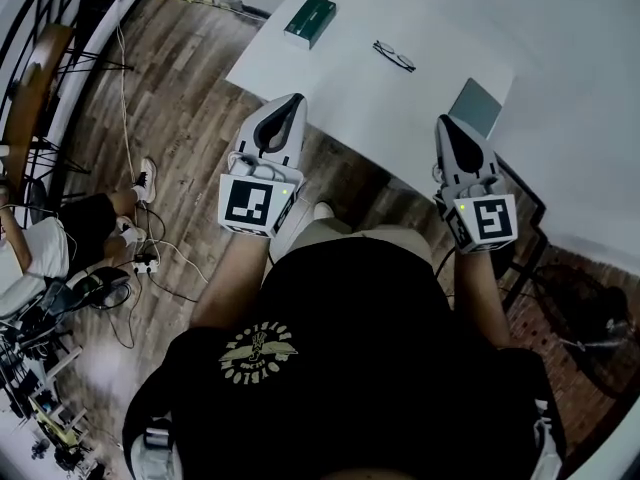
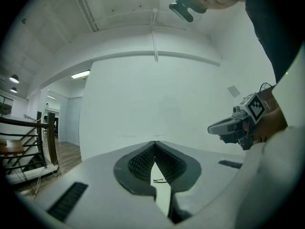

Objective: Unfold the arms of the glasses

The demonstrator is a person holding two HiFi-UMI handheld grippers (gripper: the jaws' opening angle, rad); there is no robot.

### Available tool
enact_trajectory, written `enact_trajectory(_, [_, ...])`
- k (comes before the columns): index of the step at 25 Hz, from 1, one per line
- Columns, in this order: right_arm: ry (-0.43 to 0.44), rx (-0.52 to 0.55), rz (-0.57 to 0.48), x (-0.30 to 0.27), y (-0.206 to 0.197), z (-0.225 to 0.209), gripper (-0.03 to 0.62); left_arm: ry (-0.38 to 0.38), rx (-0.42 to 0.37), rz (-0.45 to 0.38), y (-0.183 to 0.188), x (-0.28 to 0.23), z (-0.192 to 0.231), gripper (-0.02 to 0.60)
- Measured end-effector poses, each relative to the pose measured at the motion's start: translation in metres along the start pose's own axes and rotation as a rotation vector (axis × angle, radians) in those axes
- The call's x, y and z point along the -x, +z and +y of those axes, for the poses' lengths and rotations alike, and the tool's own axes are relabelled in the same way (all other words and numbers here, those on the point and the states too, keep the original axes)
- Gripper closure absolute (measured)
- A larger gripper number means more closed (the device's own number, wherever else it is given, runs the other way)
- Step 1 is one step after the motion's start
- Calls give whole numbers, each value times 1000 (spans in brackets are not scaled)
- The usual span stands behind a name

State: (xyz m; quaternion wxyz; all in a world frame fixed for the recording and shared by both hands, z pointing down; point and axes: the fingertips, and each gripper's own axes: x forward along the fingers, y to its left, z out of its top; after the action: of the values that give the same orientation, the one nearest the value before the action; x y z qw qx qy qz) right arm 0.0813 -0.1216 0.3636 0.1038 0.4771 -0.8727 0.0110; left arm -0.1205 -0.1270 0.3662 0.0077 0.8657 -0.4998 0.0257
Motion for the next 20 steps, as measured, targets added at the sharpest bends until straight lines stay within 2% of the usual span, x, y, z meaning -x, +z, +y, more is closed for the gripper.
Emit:
enact_trajectory(5, [23, 23, 1, -19, 11, 16, 595, 5, 1, -13, 4, 3, 18, 575])
enact_trajectory(10, [35, 35, -1, -33, 6, 20, 594, 22, 22, 4, -9, 6, 31, 575])
enact_trajectory(14, [48, 24, 6, -50, -1, 13, 594, 37, 3, 17, -15, 2, 38, 575])
enact_trajectory(20, [90, -26, -9, -89, -10, -6, 594, 65, -9, 84, -33, -28, 50, 575])
